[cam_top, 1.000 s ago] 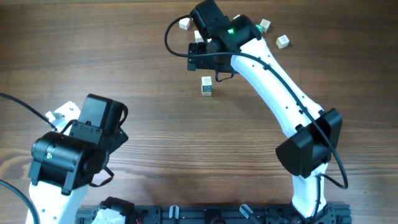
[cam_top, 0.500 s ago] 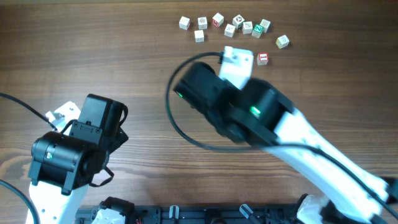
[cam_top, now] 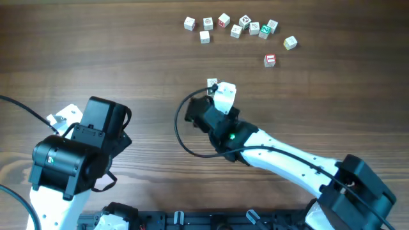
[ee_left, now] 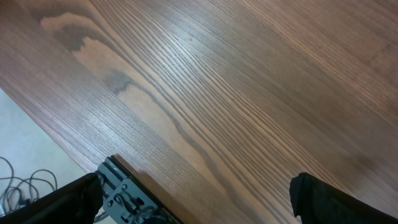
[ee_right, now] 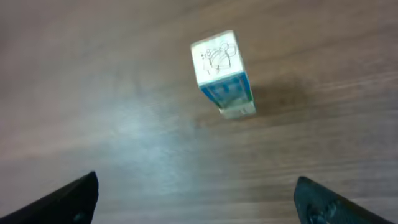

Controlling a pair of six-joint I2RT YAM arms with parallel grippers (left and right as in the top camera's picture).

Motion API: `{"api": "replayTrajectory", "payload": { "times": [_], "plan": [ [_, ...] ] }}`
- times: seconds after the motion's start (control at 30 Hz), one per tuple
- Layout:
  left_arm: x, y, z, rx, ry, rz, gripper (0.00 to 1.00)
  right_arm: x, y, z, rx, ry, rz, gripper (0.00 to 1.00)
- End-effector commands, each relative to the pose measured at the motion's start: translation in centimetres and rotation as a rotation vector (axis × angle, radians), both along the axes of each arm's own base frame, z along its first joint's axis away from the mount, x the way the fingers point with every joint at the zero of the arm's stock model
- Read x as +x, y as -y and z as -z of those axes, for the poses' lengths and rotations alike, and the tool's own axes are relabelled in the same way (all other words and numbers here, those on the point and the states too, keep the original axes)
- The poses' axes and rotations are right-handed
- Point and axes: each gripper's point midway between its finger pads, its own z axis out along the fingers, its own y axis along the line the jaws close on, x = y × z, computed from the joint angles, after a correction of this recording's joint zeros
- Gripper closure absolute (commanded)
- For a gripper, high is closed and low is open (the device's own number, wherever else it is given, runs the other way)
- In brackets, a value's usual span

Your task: Form a tower

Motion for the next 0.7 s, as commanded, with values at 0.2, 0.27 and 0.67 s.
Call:
{"api": "replayTrajectory", "payload": {
  "times": [0.2, 0.27, 0.67],
  "plan": [
    [-0.1, -0.1, -0.1, -0.005, 0.011, -0.023, 0.0, 1.7, 1.6, 1.0, -0.231, 0.063, -0.268, 0.07],
    [-0.1, -0.1, -0.1, -0.006, 0.011, -0.023, 0.0, 1.7, 1.6, 2.2, -0.227, 0.046, -0.256, 0.05],
    [-0.1, -0.1, -0.1, -0.005, 0.011, -0.023, 0.0, 3.9, 1.0, 5.1, -0.196, 0.063, -0.205, 0.01]
  ]
}}
